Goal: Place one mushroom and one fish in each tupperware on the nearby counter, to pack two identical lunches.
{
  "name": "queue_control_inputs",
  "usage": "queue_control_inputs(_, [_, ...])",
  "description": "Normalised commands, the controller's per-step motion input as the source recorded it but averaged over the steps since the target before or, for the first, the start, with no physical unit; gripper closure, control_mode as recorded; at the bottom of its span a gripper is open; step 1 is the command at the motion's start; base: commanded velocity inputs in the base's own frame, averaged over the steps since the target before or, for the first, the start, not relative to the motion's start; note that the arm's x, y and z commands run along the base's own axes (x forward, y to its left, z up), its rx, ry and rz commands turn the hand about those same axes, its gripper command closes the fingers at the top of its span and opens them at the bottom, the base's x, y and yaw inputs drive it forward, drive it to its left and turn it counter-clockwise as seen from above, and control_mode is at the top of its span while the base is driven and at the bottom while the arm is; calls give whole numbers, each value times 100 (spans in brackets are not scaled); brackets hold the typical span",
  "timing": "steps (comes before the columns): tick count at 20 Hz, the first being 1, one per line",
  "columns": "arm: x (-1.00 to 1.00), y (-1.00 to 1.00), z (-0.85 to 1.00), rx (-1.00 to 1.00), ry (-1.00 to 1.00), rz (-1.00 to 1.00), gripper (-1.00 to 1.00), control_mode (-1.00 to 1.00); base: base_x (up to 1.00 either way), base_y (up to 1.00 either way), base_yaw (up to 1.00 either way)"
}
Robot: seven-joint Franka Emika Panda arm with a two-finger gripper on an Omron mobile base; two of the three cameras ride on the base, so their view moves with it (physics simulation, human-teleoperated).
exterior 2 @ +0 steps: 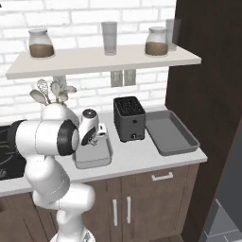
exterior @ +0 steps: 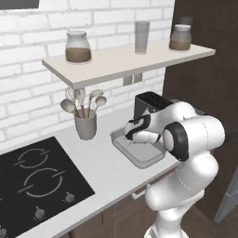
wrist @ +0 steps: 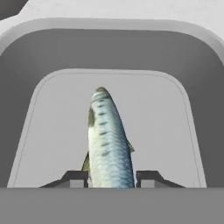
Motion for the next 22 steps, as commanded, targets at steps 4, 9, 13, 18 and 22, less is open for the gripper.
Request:
queue_control_inputs(4, [84,0,-1,0,0,0,-100,-100,0,0,0])
queue_control_inputs(9, [21,0,9,0,0,1,-100,-100,0,0,0])
queue_control_inputs(13, [-43,0,58,0,1,0,-100,-100,0,0,0])
queue_control_inputs(18, [-81,0,95,2,29,0,-100,-100,0,0,0])
queue_control_inputs(22, [-97,-7,100,-6,36,-4,-100,-100,0,0,0])
